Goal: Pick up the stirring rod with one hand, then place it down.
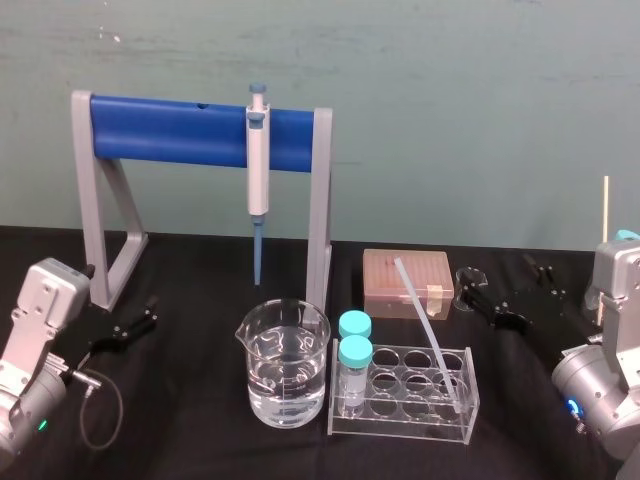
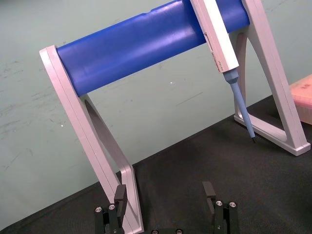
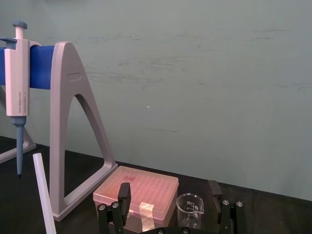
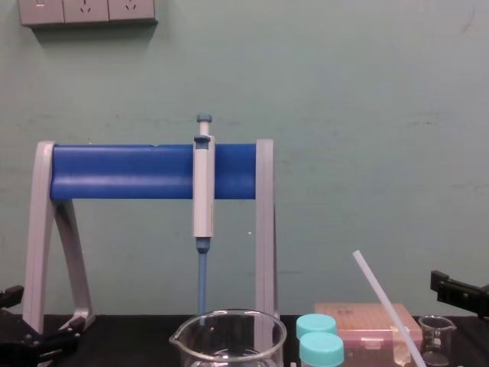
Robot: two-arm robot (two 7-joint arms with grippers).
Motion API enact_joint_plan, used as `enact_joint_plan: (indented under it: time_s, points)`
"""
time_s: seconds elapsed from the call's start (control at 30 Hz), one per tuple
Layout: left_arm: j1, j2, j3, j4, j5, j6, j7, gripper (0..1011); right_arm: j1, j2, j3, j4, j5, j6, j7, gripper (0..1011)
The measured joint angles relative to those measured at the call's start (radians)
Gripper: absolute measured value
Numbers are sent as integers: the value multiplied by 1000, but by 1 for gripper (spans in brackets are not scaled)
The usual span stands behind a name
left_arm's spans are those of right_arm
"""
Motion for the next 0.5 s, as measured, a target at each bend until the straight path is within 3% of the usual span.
enact_joint_plan:
  time_s: [0.5]
  points:
    - [0, 0, 0, 0, 0, 0, 0, 1001, 0, 0, 1, -1, 1, 0, 0, 1003]
